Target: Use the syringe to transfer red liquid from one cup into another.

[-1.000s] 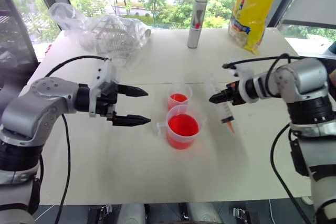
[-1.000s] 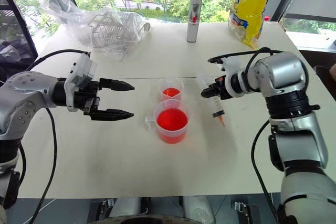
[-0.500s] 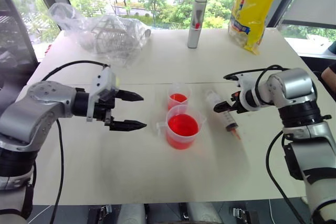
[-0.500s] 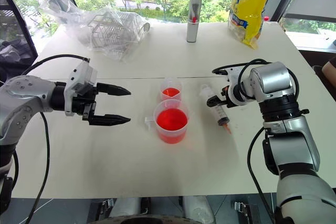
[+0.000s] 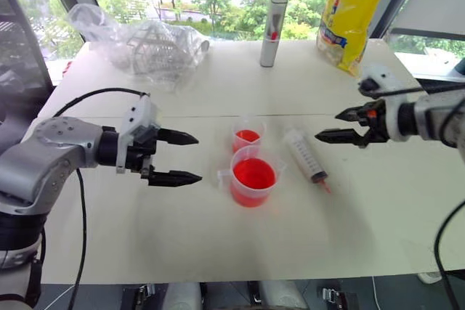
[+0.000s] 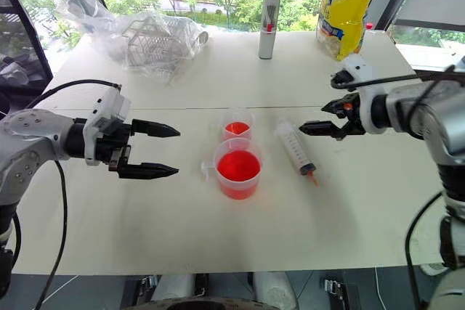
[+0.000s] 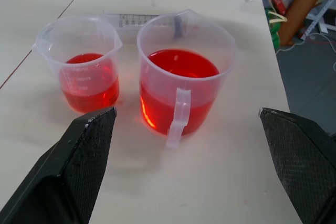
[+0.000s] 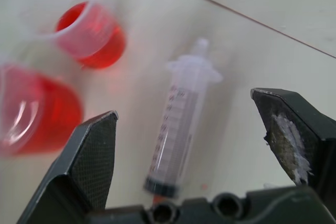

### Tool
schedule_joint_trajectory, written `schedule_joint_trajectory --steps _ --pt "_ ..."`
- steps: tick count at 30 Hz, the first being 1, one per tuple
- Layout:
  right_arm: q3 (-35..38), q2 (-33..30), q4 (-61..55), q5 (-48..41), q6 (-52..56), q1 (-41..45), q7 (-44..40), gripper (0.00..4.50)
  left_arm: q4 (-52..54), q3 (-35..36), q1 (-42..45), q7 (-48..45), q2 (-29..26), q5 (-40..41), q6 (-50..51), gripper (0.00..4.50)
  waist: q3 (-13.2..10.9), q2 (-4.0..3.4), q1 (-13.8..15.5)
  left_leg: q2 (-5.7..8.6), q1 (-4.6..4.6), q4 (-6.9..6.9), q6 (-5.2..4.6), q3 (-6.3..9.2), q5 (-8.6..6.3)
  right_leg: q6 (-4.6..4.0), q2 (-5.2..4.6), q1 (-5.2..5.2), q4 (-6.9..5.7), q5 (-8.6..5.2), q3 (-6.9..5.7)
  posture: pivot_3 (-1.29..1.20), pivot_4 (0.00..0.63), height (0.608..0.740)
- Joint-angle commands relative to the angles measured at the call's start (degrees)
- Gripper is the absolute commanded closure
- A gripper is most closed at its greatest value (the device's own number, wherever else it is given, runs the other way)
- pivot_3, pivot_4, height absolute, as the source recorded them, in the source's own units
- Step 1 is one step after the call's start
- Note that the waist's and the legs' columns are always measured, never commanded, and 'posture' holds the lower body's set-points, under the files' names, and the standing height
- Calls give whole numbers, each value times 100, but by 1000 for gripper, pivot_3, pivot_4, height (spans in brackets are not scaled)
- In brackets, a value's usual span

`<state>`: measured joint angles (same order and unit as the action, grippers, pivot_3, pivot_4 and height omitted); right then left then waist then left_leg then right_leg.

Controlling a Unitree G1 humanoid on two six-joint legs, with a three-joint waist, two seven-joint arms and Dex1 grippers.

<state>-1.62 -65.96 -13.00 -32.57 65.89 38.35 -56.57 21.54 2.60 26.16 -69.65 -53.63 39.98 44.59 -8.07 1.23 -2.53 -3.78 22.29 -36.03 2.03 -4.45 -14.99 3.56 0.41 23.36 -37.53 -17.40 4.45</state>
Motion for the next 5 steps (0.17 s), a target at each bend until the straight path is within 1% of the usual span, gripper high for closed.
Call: schedule_joint_trajectory --steps 1,5 --pt "764 -548 -324 -92 -997 -504 -892 49 72 282 -74 49 -166 69 -19 0 0 0 2 -1 -4 0 0 0 0 0 0 -4 0 0 0 0 150 740" --pt "1334 -825 -599 -289 -1438 -1138 -1490 49 34 349 -142 121 -177 61 -89 0 0 0 -1 -3 -11 -3 0 0 0 0 -2 -12 0 0 -1 0 150 740"
